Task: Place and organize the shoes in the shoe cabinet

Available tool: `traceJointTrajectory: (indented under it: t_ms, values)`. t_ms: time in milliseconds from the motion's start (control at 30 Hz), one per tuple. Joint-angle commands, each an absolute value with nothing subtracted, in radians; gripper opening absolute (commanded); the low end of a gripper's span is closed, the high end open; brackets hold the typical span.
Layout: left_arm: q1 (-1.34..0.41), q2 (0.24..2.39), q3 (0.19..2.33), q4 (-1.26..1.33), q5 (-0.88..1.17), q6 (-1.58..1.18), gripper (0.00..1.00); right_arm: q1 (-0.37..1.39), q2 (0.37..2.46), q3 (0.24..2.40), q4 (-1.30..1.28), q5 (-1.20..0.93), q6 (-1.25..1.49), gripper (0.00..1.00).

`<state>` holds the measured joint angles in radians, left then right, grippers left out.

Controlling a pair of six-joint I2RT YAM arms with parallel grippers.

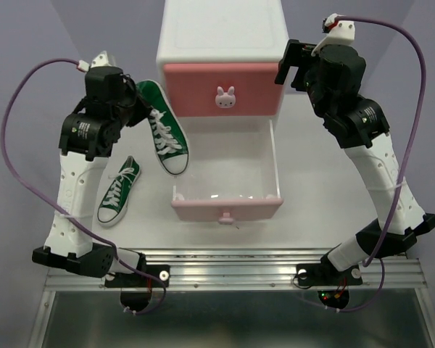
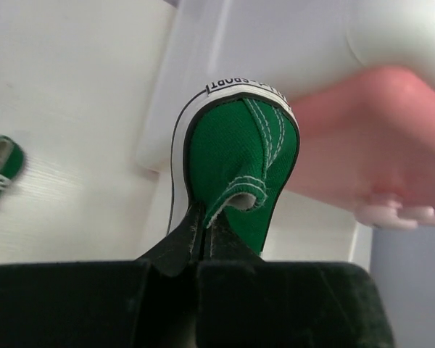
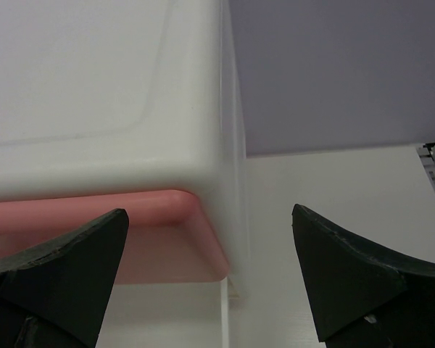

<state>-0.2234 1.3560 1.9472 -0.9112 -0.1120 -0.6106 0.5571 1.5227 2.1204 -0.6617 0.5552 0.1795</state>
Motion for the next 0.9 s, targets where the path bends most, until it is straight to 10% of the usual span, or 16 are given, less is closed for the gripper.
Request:
traceJointTrajectory:
  t_ms: [0, 867]
  values:
    - [-0.398, 1.318, 1.928, -0.779, -0.199, -0.817, 0.0, 0.554, 1.496, 2.111, -0.637, 0.562, 0.19, 1.0]
    - [-0.897, 1.445, 1.741, -0.6, -0.457, -0.878, 0.0, 0.554, 1.401, 1.956, -0.643, 0.561, 0.222, 1.0]
